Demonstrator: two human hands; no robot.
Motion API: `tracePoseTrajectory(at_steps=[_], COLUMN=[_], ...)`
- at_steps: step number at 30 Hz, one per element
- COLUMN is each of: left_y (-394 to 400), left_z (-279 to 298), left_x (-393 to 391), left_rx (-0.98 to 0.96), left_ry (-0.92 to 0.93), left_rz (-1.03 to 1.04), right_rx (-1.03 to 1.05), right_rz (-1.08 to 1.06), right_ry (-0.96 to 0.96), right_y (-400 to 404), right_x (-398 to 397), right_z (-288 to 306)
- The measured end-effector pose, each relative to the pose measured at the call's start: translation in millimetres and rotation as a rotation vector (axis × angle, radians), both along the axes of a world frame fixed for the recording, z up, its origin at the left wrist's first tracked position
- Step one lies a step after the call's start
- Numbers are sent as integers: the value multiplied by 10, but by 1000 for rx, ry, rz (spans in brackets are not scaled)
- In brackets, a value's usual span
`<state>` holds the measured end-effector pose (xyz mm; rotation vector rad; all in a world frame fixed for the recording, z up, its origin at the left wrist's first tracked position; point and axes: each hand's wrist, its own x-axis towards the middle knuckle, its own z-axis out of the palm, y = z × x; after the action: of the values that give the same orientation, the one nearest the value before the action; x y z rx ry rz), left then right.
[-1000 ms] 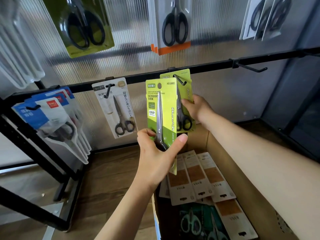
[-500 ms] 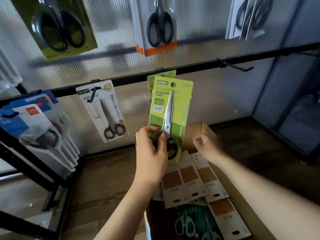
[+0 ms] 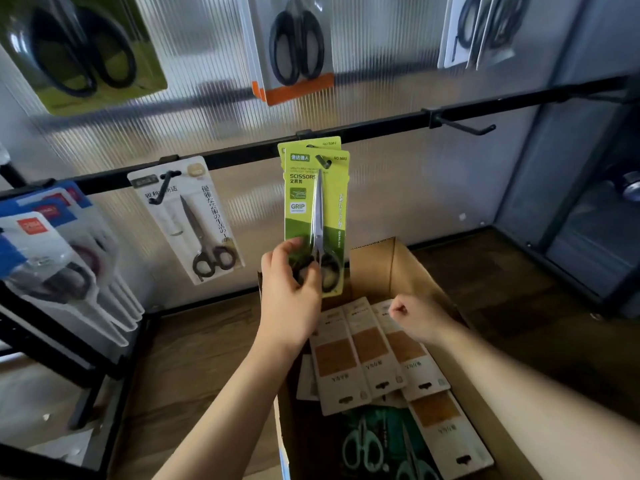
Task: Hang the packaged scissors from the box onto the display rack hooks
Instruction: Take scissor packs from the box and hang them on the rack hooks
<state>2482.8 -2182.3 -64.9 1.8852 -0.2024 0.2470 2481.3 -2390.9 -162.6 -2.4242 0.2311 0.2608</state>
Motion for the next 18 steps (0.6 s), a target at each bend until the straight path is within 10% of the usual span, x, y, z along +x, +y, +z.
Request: tracePoseTrajectory(at_steps=[18], left_y=[104], left_z=[-386], left_x=[584], left_rx=[232], left_ry=[223], left_rz=[-136], right_rx=[-286], right_rz=[165], right_ry=[144], right_y=[64], right_x=[-461], right_z=[-10])
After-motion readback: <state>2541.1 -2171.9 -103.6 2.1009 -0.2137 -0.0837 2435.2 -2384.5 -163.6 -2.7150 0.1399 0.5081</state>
